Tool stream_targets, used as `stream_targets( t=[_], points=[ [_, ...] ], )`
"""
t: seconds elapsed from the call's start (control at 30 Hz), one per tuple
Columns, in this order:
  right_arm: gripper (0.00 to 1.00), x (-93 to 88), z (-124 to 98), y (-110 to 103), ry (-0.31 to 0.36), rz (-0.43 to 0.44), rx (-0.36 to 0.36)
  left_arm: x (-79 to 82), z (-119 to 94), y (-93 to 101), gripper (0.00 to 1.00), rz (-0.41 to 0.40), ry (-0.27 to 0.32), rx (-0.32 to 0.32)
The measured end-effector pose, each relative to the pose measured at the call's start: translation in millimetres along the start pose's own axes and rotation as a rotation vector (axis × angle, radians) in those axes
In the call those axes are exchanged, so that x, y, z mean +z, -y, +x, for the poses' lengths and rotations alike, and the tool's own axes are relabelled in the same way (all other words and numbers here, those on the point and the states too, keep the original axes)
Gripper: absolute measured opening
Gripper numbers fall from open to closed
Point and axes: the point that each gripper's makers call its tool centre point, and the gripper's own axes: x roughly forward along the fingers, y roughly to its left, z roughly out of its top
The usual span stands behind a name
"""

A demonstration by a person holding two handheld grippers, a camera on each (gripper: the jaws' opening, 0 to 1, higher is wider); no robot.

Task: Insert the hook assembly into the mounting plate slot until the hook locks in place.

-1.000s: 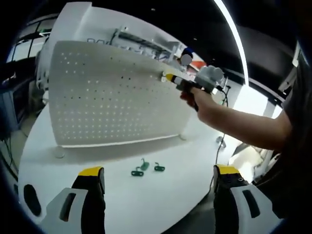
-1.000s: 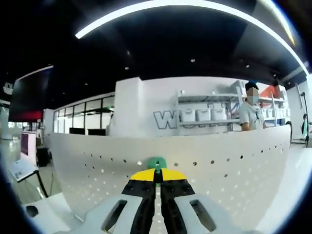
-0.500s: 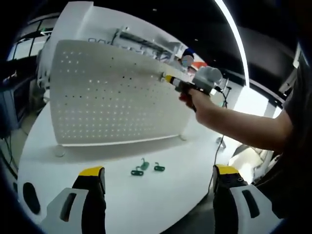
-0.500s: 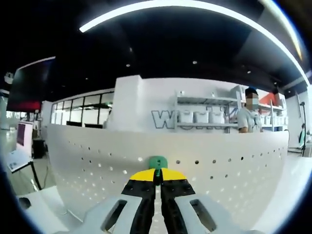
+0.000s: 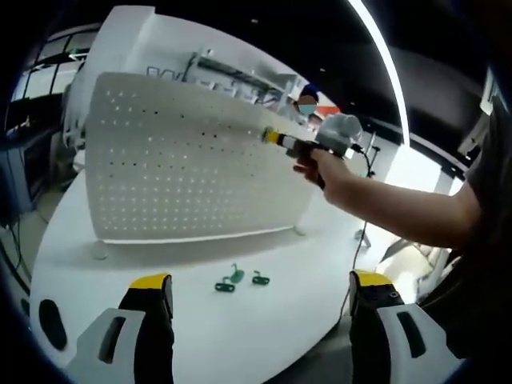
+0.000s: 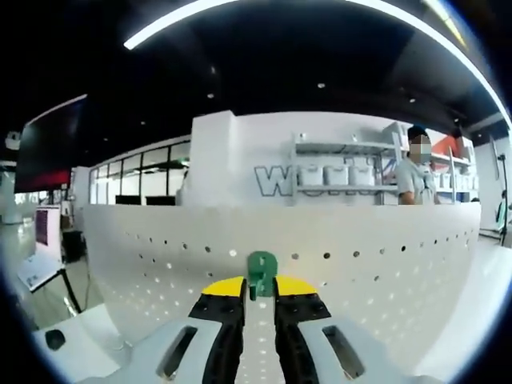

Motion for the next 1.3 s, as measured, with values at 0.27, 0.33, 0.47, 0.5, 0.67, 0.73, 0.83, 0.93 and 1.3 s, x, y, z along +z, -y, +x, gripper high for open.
stream_targets(
  t=[0.27, 0.33, 0.47, 0.5, 0.67, 0.73, 0.83, 0.93, 1.3],
  points=[
    [0.12, 21.7, -12.7, 1.9, 0.062, 0.037, 0.006, -0.8, -1.8, 4.4, 0.93, -0.001, 0.001, -0.006],
    [0.13, 25.7, -16.5, 1.5, 0.070, 0.044, 0.012, 0.0, -2.5, 4.8, 0.93, 0.002, 0.003, -0.005],
    [0.18, 35.0, -30.6, 7.4, 0.106, 0.052, -0.010, 2.1, -3.7, 7.3, 0.93, 0.012, 0.008, -0.009],
    [0.19, 34.4, -33.5, 7.3, 0.104, 0.053, -0.009, 2.3, -3.8, 7.6, 0.93, 0.014, 0.009, -0.009],
    [0.19, 20.4, -48.0, 6.7, 0.061, 0.051, -0.001, 0.5, -3.9, 9.5, 0.93, 0.026, 0.006, -0.017],
    [0.20, 14.1, -55.6, 5.3, 0.039, 0.058, 0.005, 0.7, -4.5, 11.0, 0.93, 0.032, 0.007, -0.019],
    [0.24, 6.4, -67.8, 0.6, 0.020, 0.065, 0.021, -0.1, -4.6, 12.2, 0.93, 0.042, 0.004, -0.022],
    [0.31, -4.4, -77.8, -6.4, -0.014, 0.082, 0.050, -0.2, -4.9, 13.6, 0.93, 0.039, 0.008, -0.026],
    [0.39, -50.5, -132.6, -36.2, -0.141, 0.101, 0.154, -3.0, -7.8, 17.0, 0.94, 0.048, 0.010, -0.023]
  ],
)
